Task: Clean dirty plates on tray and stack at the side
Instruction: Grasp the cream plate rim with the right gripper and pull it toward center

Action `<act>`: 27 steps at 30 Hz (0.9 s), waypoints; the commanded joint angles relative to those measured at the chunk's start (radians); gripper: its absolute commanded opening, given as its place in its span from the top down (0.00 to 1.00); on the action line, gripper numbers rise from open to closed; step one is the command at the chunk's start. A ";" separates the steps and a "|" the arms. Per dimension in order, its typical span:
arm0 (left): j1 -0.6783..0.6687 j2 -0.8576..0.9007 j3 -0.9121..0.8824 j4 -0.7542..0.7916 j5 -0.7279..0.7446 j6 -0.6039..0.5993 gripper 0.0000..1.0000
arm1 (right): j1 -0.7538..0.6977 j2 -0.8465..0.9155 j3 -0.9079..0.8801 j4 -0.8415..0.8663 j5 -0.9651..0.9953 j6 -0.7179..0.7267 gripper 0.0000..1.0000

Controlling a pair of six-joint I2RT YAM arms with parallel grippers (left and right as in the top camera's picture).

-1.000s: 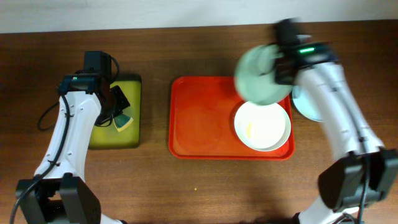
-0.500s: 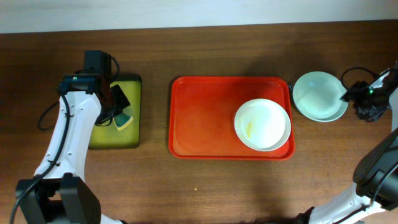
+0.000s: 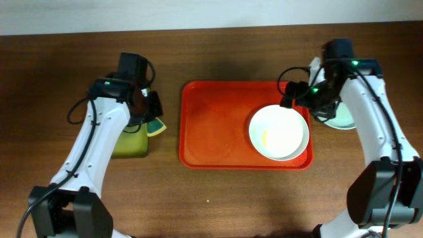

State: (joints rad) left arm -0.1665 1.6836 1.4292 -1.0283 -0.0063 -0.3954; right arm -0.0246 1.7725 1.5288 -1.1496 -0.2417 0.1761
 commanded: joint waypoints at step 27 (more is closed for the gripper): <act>-0.010 -0.016 0.012 0.002 -0.015 0.030 1.00 | 0.070 0.080 -0.393 0.211 0.243 0.412 0.40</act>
State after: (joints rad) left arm -0.1783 1.6836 1.4292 -1.0275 -0.0147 -0.3813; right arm 0.0483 1.8645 1.1595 -0.9855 0.0265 0.6975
